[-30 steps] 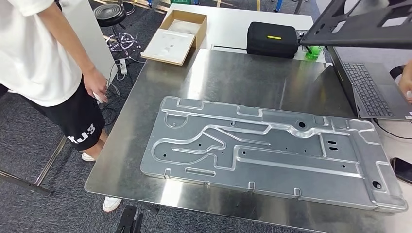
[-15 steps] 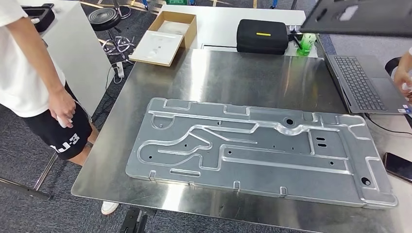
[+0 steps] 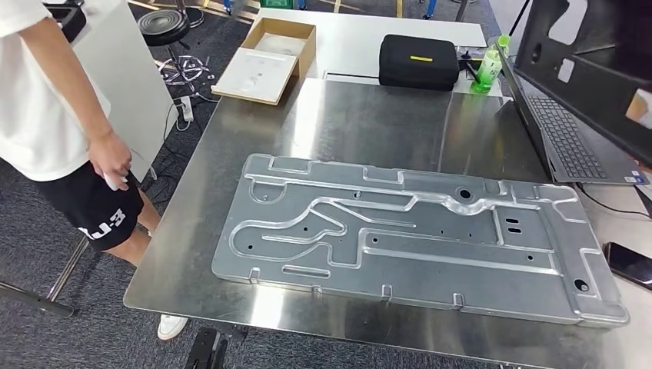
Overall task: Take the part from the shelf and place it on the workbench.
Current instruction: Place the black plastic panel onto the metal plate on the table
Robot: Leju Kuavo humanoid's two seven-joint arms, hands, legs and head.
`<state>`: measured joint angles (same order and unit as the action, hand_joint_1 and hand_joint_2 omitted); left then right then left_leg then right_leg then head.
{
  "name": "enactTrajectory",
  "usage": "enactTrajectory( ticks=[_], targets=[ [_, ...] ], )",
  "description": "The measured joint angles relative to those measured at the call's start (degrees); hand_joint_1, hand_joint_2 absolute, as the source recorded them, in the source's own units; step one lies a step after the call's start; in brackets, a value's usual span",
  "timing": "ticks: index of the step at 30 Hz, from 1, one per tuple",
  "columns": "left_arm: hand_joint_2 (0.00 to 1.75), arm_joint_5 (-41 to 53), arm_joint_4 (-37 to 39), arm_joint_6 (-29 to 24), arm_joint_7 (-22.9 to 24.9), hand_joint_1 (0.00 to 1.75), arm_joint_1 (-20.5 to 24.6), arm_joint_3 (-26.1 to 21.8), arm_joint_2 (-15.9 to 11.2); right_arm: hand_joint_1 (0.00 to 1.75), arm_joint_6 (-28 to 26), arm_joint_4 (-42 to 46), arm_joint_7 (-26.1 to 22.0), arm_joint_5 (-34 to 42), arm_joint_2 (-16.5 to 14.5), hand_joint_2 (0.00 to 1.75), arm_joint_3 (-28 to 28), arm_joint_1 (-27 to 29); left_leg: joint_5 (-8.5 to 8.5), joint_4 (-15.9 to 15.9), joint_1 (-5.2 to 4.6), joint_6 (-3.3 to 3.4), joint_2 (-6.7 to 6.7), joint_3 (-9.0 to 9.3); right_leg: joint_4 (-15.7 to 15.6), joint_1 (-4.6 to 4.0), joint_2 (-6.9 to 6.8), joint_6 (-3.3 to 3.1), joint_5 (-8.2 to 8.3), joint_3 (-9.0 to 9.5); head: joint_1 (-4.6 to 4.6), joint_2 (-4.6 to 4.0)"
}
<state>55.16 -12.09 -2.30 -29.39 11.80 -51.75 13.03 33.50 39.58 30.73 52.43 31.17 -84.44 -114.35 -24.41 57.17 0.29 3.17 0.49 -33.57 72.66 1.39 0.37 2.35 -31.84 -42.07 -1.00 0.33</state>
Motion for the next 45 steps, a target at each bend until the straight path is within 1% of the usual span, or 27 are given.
enactTrajectory(
  ticks=[1,2,4,6,8,10,12,13,15,16,17,18,19,21,23,27,28,30,32,33,34,36,38,40,42,44,45],
  targets=[
    [0.0,-0.01,0.0,-0.01,0.0,0.0,-0.04,0.01,0.03,0.0,-0.01,-0.14,-0.14,-0.18,0.01,1.75,-0.34,0.16,-0.01,0.06,0.02,-0.01,-0.01,-0.02,2.03,0.14,-0.04,0.21,-0.4,-0.92,0.01,0.0],
    [0.0,-0.01,0.0,0.0,0.01,0.0,-0.09,0.02,0.09,0.0,-0.02,-0.26,-0.19,-0.28,0.02,1.75,-0.63,0.26,-0.05,0.18,0.06,-0.07,-0.05,-0.04,1.97,0.29,-0.09,0.38,0.31,-0.84,0.01,0.0],
    [0.0,-0.03,0.0,0.0,0.0,0.0,-0.16,0.05,0.21,0.0,-0.04,-0.47,-0.26,-0.33,0.04,1.75,-1.01,0.19,-0.37,0.72,0.21,-0.46,-0.22,-0.07,-4.39,0.6,-0.23,0.61,4.09,2.41,0.0,0.0],
    [0.0,-0.11,-0.01,-0.01,-0.01,0.0,-0.17,0.08,0.24,0.0,-0.09,-0.72,-0.4,-0.47,0.03,0.87,-1.21,0.07,-0.88,1.49,0.12,-1.16,-0.34,-0.34,-11.0,0.57,-0.22,0.5,6.37,5.68,0.02,0.0],
    [0.0,-0.2,-0.01,-0.02,-0.04,0.0,-0.12,0.1,0.23,0.0,-0.03,-1.08,-0.49,-1.06,-0.16,0.0,-1.49,0.18,-1.06,1.88,-0.11,-1.72,-0.34,-0.68,-12.59,0.31,-0.02,-0.09,6.35,6.2,0.09,0.0],
    [0.0,-0.27,0.0,-0.02,-0.07,0.0,-0.14,0.13,0.24,0.0,0.25,-1.68,-0.57,-1.96,-0.41,0.0,-1.73,0.29,-1.09,1.95,-0.17,-2.13,-0.34,-0.84,-12.56,0.34,0.07,-0.85,6.52,5.94,0.17,0.0],
    [0.0,-0.34,0.0,-0.04,-0.07,0.0,-0.21,0.15,0.24,0.0,0.49,-2.39,-0.87,-2.57,-0.82,0.0,-1.79,0.28,-2.37,3.58,-0.09,-2.61,-0.35,-1.54,-12.64,0.47,0.03,-1.64,6.66,5.92,0.21,0.0],
    [0.0,-0.36,0.0,-0.06,-0.07,0.0,-0.21,0.15,0.24,0.0,0.56,-2.67,-1.08,-2.78,-1.15,0.0,-1.79,0.27,-3.86,5.99,-0.03,-2.84,-0.35,-2.56,-12.7,0.47,0.02,-1.98,6.72,5.94,0.22,0.0],
    [0.0,-0.36,0.0,-0.1,-0.07,0.0,-0.2,0.15,0.24,0.0,0.62,-3.26,-1.41,-3.11,-1.65,0.0,-1.85,0.35,-7.63,13.69,0.02,-3.09,-0.35,-5.97,-12.69,0.27,0.02,-2.34,6.7,5.91,0.24,0.0],
    [0.0,-0.36,0.0,-0.1,-0.07,0.0,-0.24,0.15,0.24,0.0,0.63,-3.51,-1.48,-3.24,-1.8,0.0,-1.91,0.43,-8.89,17.26,0.03,-3.08,-0.34,-7.66,-12.67,0.12,0.01,-2.4,6.69,5.9,0.24,0.0],
    [0.0,-0.36,0.0,-0.1,-0.07,0.0,-0.29,0.16,0.24,0.0,0.63,-3.74,-1.51,-3.3,-1.89,0.0,-2.0,0.49,-9.18,19.19,0.01,-2.96,-0.35,-8.63,-12.65,-0.04,0.01,-2.44,6.67,5.91,0.24,0.0],
    [0.0,-0.36,0.0,-0.1,-0.07,0.0,-0.35,0.16,0.24,0.0,0.62,-3.91,-1.53,-3.33,-1.97,0.0,-2.08,0.53,-8.35,18.89,-0.03,-2.71,-0.35,-8.54,-12.64,-0.21,0.01,-2.46,6.66,5.95,0.24,0.0],
    [0.0,-0.37,0.0,-0.11,-0.07,0.0,-0.37,0.17,0.24,0.0,0.62,-4.06,-1.54,-3.34,-2.06,0.0,-2.14,0.53,-6.52,16.17,-0.12,-2.32,-0.37,-7.3,-12.64,-0.39,0.02,-2.49,6.64,6.03,0.24,0.0],
    [0.0,-0.39,0.0,-0.16,-0.07,0.0,-0.34,0.17,0.22,0.0,0.62,-4.36,-1.67,-3.35,-2.25,0.0,-2.19,0.46,-2.71,7.89,-0.46,-1.24,-0.39,-3.3,-12.67,-0.69,0.03,-2.5,6.6,6.2,0.22,0.0],
    [0.0,-0.43,0.0,-0.25,-0.08,0.0,-0.27,0.17,0.2,0.0,0.64,-4.8,-1.98,-3.43,-2.39,0.0,-2.22,0.43,-1.31,2.85,-0.79,-0.59,-0.38,-0.98,-12.73,-0.77,0.0,-2.29,6.68,6.13,0.21,0.0],
    [0.0,-0.51,0.0,-0.36,-0.08,0.0,-0.34,0.19,0.24,0.0,0.67,-6.13,-2.8,-4.24,-2.69,0.0,-2.43,0.7,-0.58,1.12,-0.66,-0.23,-0.34,-0.48,-12.86,-0.56,-0.06,-1.23,6.68,5.99,0.21,0.0],
    [0.0,-0.54,0.0,-0.4,-0.08,0.0,-0.32,0.19,0.25,0.0,0.51,-6.54,-3.13,-4.51,-2.73,0.0,-2.45,0.7,-0.23,0.62,-0.52,-0.01,-0.29,-0.32,-11.74,-0.56,-0.06,-0.97,5.81,5.5,0.2,0.0],
    [0.0,-0.55,0.0,-0.46,-0.08,0.0,-0.26,0.19,0.25,0.0,-0.47,-7.44,-4.48,-5.57,-2.81,0.0,-2.48,1.01,0.11,0.17,-0.41,0.26,-0.2,-0.22,-6.14,-0.47,-0.08,-0.44,2.59,2.95,0.19,0.0],
    [0.0,-0.57,0.0,-0.56,-0.01,0.0,-0.28,0.19,0.25,0.0,-4.03,-8.56,-8.51,-7.79,-3.06,0.0,-2.54,2.28,0.14,0.23,-0.4,0.33,-0.15,-0.3,0.6,-0.32,-0.09,0.1,0.04,-0.19,0.19,0.0],
    [0.0,-0.57,0.0,-0.64,0.04,0.0,-0.31,0.19,0.27,0.0,-6.93,-9.42,-11.71,-9.14,-3.36,0.0,-2.56,3.24,0.13,0.32,-0.37,0.32,-0.15,-0.31,1.94,-0.21,-0.12,0.3,0.13,-0.83,0.19,0.0],
    [0.0,-0.58,0.0,-0.75,0.13,0.0,-0.32,0.2,0.32,0.0,-10.54,-10.56,-15.5,-10.66,-3.8,0.0,-2.58,4.26,0.08,0.47,-0.32,0.27,-0.17,-0.32,1.05,-0.08,-0.16,0.42,1.3,-0.38,0.19,0.0],
    [0.0,-0.57,0.0,-0.99,0.26,0.0,-0.31,0.22,0.45,0.0,-17.66,-13.12,-22.31,-13.07,-4.9,0.0,-2.57,6.11,-0.18,0.95,-0.24,-0.04,-0.28,-0.36,-5.85,0.14,-0.28,0.41,5.06,3.03,0.19,0.0],
    [0.0,-0.57,0.0,-1.4,0.39,0.0,-0.22,0.24,0.56,0.0,-24.93,-15.18,-28.08,-14.57,-5.9,0.0,-2.4,7.93,-0.47,1.5,-0.41,-0.6,-0.36,-0.65,-11.88,-0.06,-0.29,-0.02,6.96,5.92,0.2,0.0],
    [0.0,-0.56,0.0,-1.85,0.52,0.0,-0.18,0.25,0.63,0.0,-33.09,-16.15,-34.49,-16.04,-6.5,0.0,-1.67,10.24,-0.47,1.68,-0.54,-1.1,-0.35,-0.91,-13.14,-0.44,-0.15,-0.66,6.93,6.37,0.21,0.0],
    [0.0,-0.56,0.0,-2.12,0.58,0.0,-0.25,0.27,0.68,0.0,-40.11,-16.0,-39.36,-18.1,-6.47,0.0,-0.24,12.6,-0.48,1.54,-0.43,-1.6,-0.48,-0.96,-13.25,-0.34,-0.25,-1.3,7.11,6.29,0.21,0.0],
    [0.0,-0.56,0.0,-2.4,0.57,0.0,-0.34,0.29,0.68,0.0,-45.31,-13.63,-39.97,-22.38,-5.7,0.0,2.4,15.16,-1.79,3.09,-0.26,-2.28,-0.64,-1.69,-13.62,0.0,-0.61,-1.96,7.36,6.42,0.23,0.0],
    [0.0,-0.56,0.0,-2.6,0.57,0.0,-0.39,0.3,0.68,0.0,-48.1,-11.05,-39.05,-26.68,-4.96,0.0,4.57,17.25,-3.22,5.47,-0.11,-2.55,-0.66,-2.72,-13.79,0.11,-0.85,-2.22,7.47,6.53,0.28,0.0]
  ],
)
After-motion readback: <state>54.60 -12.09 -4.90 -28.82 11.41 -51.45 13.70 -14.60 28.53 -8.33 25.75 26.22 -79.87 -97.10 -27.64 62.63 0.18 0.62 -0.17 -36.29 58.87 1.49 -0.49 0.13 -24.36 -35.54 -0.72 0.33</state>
